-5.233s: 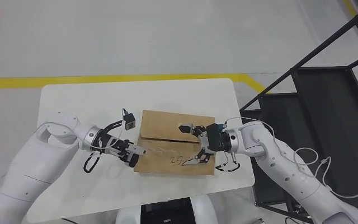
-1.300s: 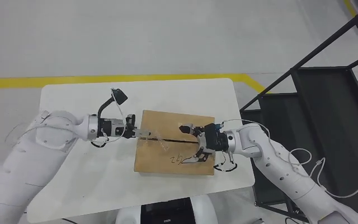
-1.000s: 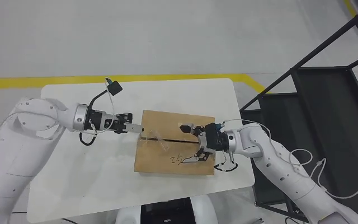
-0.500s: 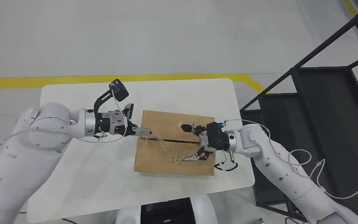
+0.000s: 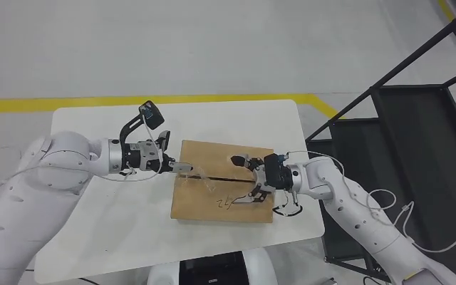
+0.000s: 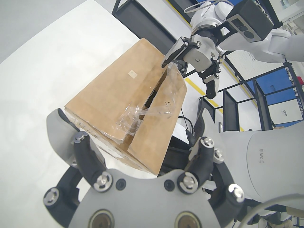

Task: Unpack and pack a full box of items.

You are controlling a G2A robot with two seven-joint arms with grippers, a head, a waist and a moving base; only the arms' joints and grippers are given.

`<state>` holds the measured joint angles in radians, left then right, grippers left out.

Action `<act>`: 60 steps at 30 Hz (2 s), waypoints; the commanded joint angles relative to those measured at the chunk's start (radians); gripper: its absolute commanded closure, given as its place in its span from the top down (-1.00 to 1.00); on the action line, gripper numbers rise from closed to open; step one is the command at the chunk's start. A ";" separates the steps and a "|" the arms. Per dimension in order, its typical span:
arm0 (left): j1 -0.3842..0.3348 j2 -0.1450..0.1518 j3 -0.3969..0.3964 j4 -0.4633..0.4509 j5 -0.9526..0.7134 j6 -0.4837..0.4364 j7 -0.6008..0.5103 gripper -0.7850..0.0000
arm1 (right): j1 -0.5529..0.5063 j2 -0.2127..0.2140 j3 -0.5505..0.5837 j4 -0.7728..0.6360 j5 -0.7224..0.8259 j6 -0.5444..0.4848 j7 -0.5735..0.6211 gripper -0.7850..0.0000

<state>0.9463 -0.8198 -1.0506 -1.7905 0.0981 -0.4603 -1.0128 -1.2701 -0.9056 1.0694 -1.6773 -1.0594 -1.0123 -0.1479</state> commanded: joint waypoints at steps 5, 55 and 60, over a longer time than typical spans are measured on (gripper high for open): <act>0.022 -0.009 0.010 0.040 0.129 -0.180 0.164 1.00 | -0.009 0.000 0.007 0.016 0.010 0.000 -0.009 1.00; -0.162 -0.013 0.349 0.279 1.353 -0.552 1.213 -1.00 | 0.033 0.140 -0.092 0.045 0.086 0.000 -0.231 1.00; -0.192 -0.021 0.371 0.308 1.327 -0.552 1.191 -1.00 | 0.031 0.146 -0.097 0.054 0.088 0.000 -0.243 1.00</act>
<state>0.7591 -0.8387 -0.6831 -1.4867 1.4300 -1.0123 0.1821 -1.2386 -0.7603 0.9737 -1.6249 -0.9720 -1.0123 -0.3888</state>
